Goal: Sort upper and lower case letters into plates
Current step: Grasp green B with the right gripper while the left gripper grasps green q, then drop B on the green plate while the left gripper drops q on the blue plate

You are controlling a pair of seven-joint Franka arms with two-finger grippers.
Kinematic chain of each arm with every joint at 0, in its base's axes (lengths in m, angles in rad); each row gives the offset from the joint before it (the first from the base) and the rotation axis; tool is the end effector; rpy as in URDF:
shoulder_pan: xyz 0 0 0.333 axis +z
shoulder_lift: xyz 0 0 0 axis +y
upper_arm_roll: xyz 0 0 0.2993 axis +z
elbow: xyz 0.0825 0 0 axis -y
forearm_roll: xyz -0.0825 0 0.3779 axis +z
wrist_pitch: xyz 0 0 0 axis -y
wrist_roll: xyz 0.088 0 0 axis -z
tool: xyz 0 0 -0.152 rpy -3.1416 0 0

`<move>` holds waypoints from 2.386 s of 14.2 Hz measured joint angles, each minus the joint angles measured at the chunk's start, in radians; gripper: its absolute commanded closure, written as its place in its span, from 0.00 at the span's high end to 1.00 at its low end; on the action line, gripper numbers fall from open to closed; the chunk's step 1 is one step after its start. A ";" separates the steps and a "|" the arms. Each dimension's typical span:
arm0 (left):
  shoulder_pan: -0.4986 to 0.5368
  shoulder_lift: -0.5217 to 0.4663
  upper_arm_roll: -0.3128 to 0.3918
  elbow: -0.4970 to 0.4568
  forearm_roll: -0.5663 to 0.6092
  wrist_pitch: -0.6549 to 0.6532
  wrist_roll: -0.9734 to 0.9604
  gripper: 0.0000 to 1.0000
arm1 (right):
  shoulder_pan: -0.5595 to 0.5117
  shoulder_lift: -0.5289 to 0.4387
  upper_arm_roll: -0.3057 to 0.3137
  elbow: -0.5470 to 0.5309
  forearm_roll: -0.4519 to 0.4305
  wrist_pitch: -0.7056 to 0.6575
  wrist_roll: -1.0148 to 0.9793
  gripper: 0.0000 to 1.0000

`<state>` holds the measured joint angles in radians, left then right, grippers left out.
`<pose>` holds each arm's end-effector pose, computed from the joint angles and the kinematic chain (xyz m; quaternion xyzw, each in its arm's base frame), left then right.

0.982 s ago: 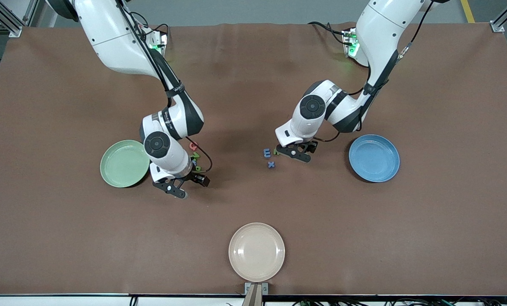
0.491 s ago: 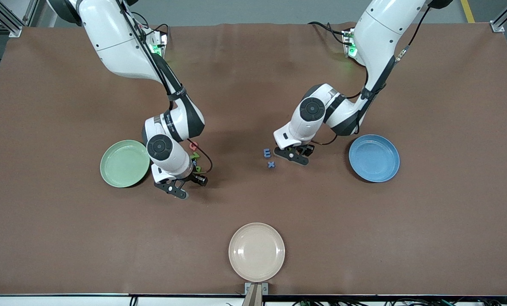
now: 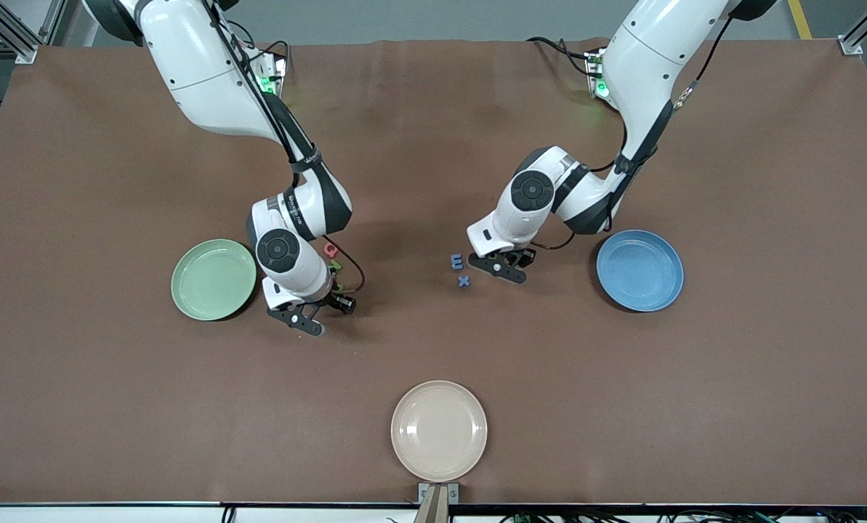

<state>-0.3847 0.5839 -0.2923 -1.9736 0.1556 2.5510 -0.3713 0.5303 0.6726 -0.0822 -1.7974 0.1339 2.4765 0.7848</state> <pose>0.4682 -0.3802 0.1292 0.9807 -0.1920 -0.0070 0.0371 0.5754 0.2809 0.1211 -0.9775 0.2102 0.0050 0.0161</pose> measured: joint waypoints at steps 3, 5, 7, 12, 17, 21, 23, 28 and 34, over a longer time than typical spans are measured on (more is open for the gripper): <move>-0.004 0.004 0.000 0.000 0.000 0.000 0.000 0.65 | 0.017 -0.009 0.000 -0.013 -0.001 -0.005 0.032 0.60; -0.009 0.007 -0.001 0.000 0.000 0.000 0.000 0.62 | 0.028 -0.016 0.000 -0.018 -0.001 -0.021 0.038 0.59; -0.015 0.012 -0.001 0.000 0.000 0.000 0.000 0.53 | 0.034 -0.021 0.000 -0.020 -0.001 -0.041 0.044 0.58; -0.014 0.015 -0.001 0.003 0.000 -0.001 0.000 0.34 | 0.035 -0.027 0.000 -0.022 -0.001 -0.047 0.049 0.39; -0.014 0.015 0.000 0.004 0.000 -0.002 -0.001 0.20 | 0.035 -0.032 -0.003 -0.027 0.000 -0.048 0.051 0.01; -0.014 0.014 -0.001 0.014 0.000 -0.052 -0.001 0.04 | 0.024 -0.048 -0.018 -0.025 -0.001 -0.055 0.046 0.00; -0.009 0.005 -0.001 0.022 0.000 -0.117 -0.001 0.05 | -0.019 -0.096 -0.026 -0.019 -0.001 -0.131 -0.021 0.00; 0.046 -0.131 0.001 0.038 0.000 -0.283 0.063 0.05 | -0.241 -0.283 -0.033 -0.057 -0.021 -0.322 -0.381 0.01; 0.250 -0.267 0.005 -0.014 0.004 -0.336 0.258 0.03 | -0.379 -0.426 -0.032 -0.379 -0.099 -0.135 -0.580 0.01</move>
<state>-0.1351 0.3167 -0.2875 -1.9878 0.1595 2.2149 -0.1131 0.1517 0.2465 -0.1144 -2.1761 0.0349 2.3418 0.2043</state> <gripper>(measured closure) 0.722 0.731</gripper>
